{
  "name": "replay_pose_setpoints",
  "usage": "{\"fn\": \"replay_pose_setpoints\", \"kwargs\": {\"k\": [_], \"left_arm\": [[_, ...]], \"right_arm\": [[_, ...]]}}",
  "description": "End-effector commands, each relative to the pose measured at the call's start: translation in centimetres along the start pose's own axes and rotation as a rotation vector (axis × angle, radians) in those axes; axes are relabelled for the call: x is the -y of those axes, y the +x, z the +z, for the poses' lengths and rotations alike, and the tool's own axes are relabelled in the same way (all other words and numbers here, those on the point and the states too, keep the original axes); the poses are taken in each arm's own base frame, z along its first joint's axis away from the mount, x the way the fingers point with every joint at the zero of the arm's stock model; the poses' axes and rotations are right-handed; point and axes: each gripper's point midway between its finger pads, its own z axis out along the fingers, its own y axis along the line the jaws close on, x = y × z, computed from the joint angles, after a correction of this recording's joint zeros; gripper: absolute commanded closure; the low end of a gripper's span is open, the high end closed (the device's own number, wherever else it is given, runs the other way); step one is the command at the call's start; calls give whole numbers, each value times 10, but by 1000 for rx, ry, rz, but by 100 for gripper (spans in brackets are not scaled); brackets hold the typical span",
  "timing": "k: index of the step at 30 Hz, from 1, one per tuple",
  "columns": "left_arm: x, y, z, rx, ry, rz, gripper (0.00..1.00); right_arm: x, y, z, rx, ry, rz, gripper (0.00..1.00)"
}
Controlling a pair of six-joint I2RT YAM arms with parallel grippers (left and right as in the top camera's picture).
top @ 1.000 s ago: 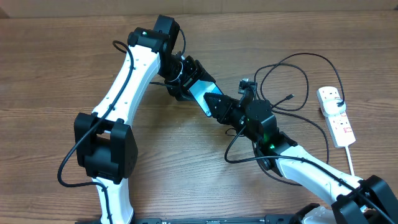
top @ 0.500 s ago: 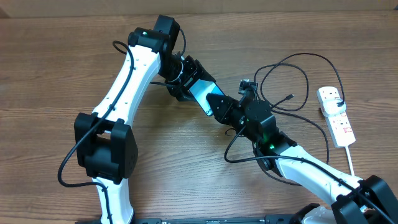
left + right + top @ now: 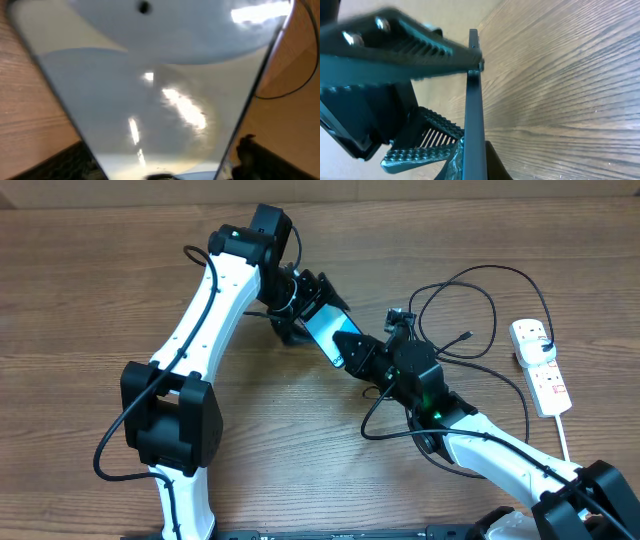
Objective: Plug charger to phone and switch on socket
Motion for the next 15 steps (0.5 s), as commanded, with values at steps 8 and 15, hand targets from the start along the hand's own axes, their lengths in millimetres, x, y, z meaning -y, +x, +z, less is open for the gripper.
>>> {"fn": "replay_pose_setpoints", "kwargs": {"k": [8,15], "left_arm": [[33,-16,-24,91,116,316,0],[34,-4,-77,235,25,585,0]], "right_arm": [[5,-3,-1,-12,13,190,96],[22,-1,-7,-99,47,474,96]]}}
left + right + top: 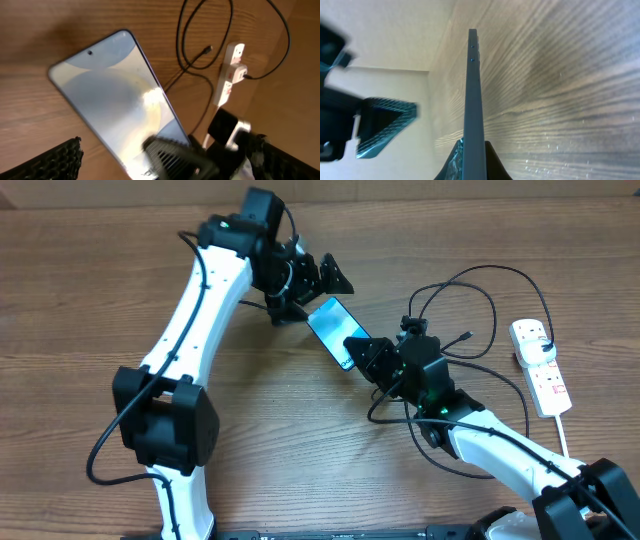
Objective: Plug charger to phone and switch on socket
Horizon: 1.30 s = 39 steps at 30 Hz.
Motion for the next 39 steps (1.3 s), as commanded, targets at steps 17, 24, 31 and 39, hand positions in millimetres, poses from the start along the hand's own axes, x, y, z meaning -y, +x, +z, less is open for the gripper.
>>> {"fn": "replay_pose_setpoints", "kwargs": {"k": [17,24,31,39], "left_arm": [[37,93,-191,457,-185,487,1],[16,110,-199,493,-243,434,0],[-19,98,-150,494,-208,297,0],[-46,81,-90,502,-78,90,1]], "right_arm": [[-41,29,-14,-288,-154,317,96],[-42,34,-15,-314,-154,317,96],[-42,35,-15,-322,-154,317,96],[-42,35,-15,-326,-145,379,96]]}}
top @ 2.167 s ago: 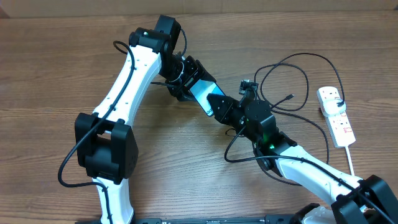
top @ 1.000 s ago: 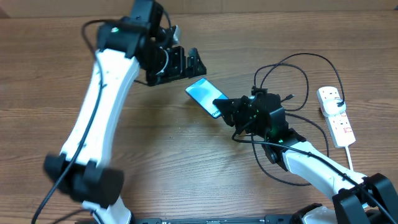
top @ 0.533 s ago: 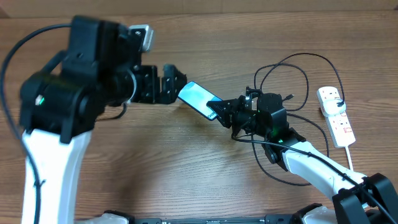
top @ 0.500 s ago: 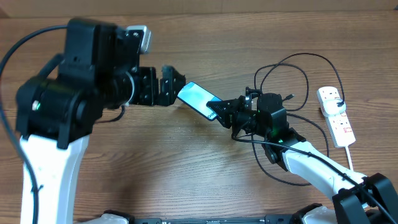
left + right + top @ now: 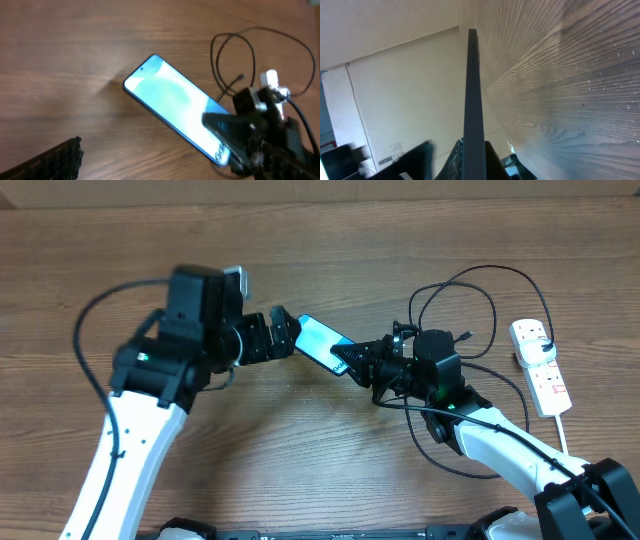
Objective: Plug charger to phone and switch on socket
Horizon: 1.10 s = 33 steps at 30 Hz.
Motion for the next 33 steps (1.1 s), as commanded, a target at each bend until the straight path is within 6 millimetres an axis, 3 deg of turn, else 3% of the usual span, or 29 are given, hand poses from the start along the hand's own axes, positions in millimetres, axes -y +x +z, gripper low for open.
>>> {"fn": "replay_pose_setpoints", "kwargs": {"k": [1,19,33], "left_arm": [[8,9,6,-7,77,-118,1],[-13,27,75,-144,40,-227,0],[9,26,69,-149,170,-27,3]], "right_arm": [[-9,3,-1,-16,-24,29,96],[-8,15,-1,-83,-14,42,96],[-6,19,-1,-105,-5,69,96]]}}
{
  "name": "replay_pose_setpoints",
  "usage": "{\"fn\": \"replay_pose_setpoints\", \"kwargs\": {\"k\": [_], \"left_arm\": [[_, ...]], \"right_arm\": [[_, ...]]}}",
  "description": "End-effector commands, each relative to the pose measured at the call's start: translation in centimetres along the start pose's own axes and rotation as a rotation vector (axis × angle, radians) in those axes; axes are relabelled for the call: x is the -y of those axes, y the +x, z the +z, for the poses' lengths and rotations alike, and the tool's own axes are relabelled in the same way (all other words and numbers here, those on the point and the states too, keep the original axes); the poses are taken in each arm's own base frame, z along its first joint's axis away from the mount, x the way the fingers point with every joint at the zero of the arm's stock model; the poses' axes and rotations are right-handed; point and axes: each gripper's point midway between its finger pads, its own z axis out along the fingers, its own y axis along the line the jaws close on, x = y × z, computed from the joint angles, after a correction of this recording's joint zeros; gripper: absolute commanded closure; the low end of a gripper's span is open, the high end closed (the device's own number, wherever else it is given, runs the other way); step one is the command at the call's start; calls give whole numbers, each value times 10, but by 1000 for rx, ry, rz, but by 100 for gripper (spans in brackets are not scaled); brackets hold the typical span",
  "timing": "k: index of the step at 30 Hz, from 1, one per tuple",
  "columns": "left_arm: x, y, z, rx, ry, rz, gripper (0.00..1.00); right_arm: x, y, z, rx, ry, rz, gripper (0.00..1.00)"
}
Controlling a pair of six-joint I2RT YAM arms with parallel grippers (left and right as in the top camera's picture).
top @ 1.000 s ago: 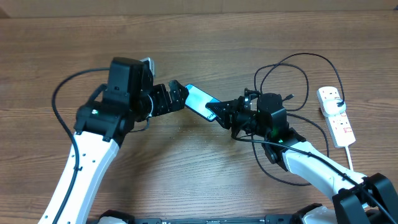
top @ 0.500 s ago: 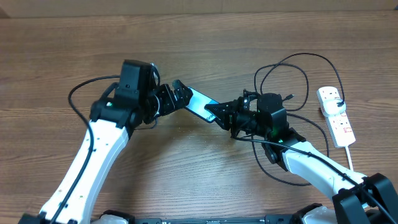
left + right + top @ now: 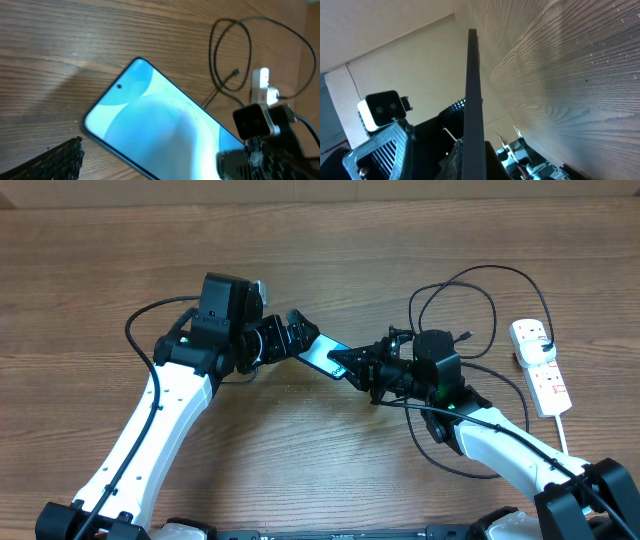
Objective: Plug charger to phone and switch on socket
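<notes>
The phone (image 3: 322, 354) has its blue screen lit and lies slantwise between the two arms. My right gripper (image 3: 352, 366) is shut on its lower right end. In the right wrist view the phone (image 3: 472, 85) shows edge-on, rising from the shut jaws. My left gripper (image 3: 293, 334) is open at the phone's upper left end, one finger on each side. The left wrist view looks down on the phone (image 3: 150, 125) from close by. The black charger cable (image 3: 480, 305) loops at the right, and its free plug (image 3: 467, 336) lies on the table.
A white socket strip (image 3: 542, 372) with a white charger block (image 3: 533, 338) plugged in lies at the far right, its lead running off the front edge. The cable loops lie between the strip and my right arm. The tabletop (image 3: 120, 270) is brown wood.
My left gripper has moved right, from beside the phone's upper left end to around it, still open. The right gripper holds the phone in much the same place.
At first both grippers were at the phone, the left one close over its far end. Then the left gripper was open and off it, behind the phone. Later the left arm stood to the phone's left, and now its open fingers flank that end.
</notes>
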Motion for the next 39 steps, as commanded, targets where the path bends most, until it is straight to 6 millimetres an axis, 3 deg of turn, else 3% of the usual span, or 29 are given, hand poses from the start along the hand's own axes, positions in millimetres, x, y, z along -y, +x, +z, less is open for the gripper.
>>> {"fn": "replay_pose_setpoints", "kwargs": {"k": [1,8,15,23,27,29,33,39], "left_arm": [[14,7,-5,-21,64,96,3],[20,1,-9,11,84,80,5],[25,-7,-10,43,104,30,10],[26,-8,-10,37,110,-100,14],[22,-2,-9,12,96,-188,15],[21,-1,-9,7,88,-195,14],[19,0,-9,0,83,-244,13],[20,1,-9,-14,86,-533,15]], "right_arm": [[-7,8,-1,-38,-16,-14,96],[-7,9,-1,-43,-15,-10,96],[-8,6,0,-26,-17,98,96],[-15,-17,-2,106,-61,131,96],[-18,-45,-7,277,-73,-32,96],[-19,-49,-9,301,-75,-56,96],[-30,-42,-6,282,-115,-86,96],[-48,-7,7,194,-189,-159,96]]}}
